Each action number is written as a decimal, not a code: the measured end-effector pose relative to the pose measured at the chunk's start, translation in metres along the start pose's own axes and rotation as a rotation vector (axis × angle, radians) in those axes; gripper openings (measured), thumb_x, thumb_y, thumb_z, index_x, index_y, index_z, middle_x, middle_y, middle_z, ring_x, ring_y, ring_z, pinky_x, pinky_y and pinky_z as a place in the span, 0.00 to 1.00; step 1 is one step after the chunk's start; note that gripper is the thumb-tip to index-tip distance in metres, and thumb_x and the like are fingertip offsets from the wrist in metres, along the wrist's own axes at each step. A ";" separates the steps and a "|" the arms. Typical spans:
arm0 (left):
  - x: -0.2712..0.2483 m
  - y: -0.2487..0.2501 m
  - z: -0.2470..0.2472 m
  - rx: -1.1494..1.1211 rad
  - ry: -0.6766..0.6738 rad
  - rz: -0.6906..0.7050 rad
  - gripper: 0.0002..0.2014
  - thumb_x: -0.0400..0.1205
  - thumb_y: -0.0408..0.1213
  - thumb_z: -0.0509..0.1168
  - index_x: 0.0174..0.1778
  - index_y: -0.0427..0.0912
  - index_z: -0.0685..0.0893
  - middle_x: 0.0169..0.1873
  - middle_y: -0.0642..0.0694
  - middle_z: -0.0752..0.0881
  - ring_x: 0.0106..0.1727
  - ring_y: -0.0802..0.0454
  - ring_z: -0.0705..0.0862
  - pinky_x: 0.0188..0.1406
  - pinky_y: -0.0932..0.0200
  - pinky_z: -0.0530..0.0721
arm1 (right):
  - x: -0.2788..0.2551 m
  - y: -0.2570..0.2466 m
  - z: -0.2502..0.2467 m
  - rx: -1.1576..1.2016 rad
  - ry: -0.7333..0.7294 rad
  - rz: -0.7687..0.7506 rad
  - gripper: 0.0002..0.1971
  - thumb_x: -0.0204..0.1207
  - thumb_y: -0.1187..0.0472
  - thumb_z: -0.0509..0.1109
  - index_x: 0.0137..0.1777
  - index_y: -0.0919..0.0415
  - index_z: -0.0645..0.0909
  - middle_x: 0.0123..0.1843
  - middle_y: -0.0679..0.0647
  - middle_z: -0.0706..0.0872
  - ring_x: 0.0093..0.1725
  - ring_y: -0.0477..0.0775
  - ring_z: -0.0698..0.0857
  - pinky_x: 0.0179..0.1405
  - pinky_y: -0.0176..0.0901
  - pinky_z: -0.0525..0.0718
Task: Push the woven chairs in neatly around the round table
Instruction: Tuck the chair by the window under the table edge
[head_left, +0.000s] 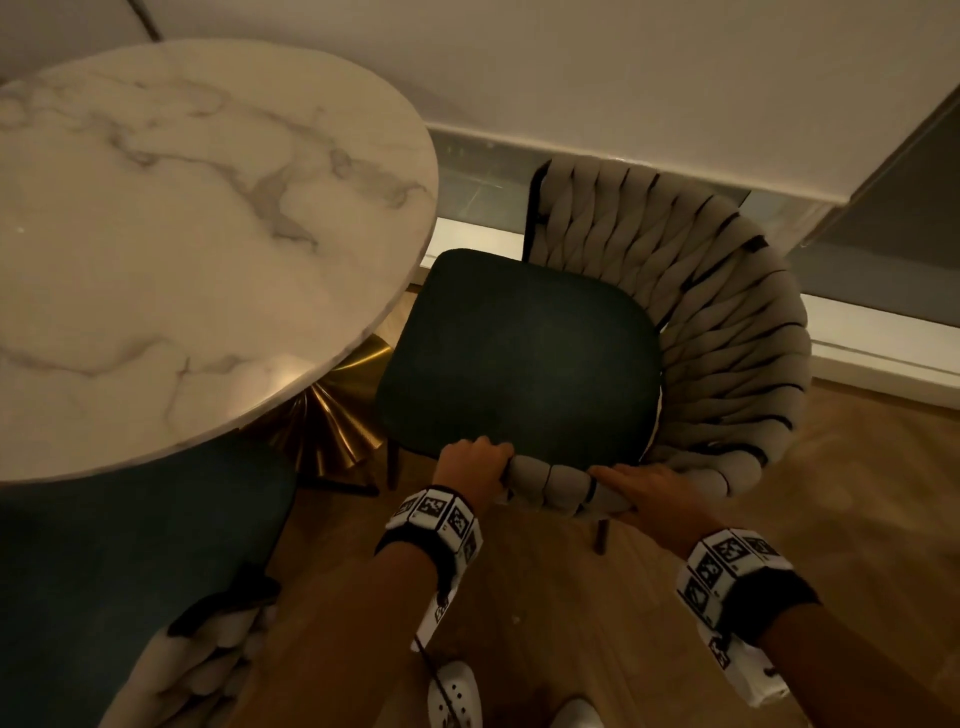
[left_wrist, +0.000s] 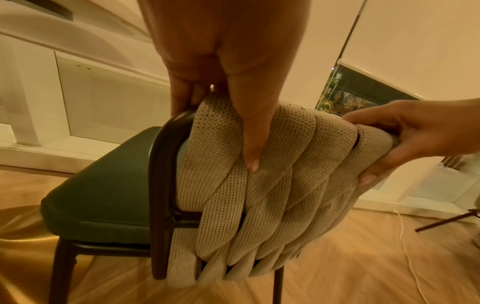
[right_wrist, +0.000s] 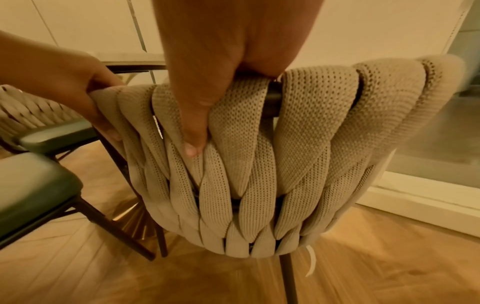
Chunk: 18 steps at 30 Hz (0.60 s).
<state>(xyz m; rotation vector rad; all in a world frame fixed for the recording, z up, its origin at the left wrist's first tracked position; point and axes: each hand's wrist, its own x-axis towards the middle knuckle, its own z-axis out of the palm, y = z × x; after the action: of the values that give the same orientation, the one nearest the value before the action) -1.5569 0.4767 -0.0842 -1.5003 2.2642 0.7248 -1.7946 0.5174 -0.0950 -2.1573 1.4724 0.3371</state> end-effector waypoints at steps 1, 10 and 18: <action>-0.004 -0.002 0.003 -0.002 -0.006 0.002 0.17 0.82 0.43 0.64 0.65 0.44 0.74 0.62 0.41 0.80 0.61 0.43 0.81 0.64 0.47 0.79 | -0.002 -0.004 0.001 -0.019 -0.020 -0.003 0.27 0.79 0.52 0.63 0.77 0.47 0.58 0.67 0.53 0.79 0.61 0.57 0.80 0.62 0.52 0.77; -0.005 -0.034 -0.016 -0.038 -0.014 -0.043 0.16 0.81 0.43 0.65 0.64 0.47 0.75 0.62 0.43 0.80 0.62 0.45 0.80 0.67 0.46 0.78 | 0.025 -0.030 -0.004 0.056 0.063 -0.038 0.26 0.79 0.55 0.64 0.75 0.48 0.61 0.65 0.53 0.80 0.60 0.56 0.80 0.62 0.50 0.76; -0.003 -0.039 -0.016 -0.056 -0.026 -0.036 0.19 0.80 0.42 0.66 0.66 0.46 0.73 0.65 0.42 0.78 0.65 0.43 0.78 0.69 0.44 0.76 | 0.030 -0.033 -0.007 0.032 -0.010 -0.007 0.32 0.76 0.54 0.69 0.77 0.51 0.59 0.68 0.55 0.78 0.63 0.56 0.79 0.66 0.49 0.72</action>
<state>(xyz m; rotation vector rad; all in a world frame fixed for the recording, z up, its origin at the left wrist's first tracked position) -1.5199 0.4577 -0.0780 -1.5436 2.2093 0.7984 -1.7529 0.4996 -0.0947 -2.1328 1.4544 0.3194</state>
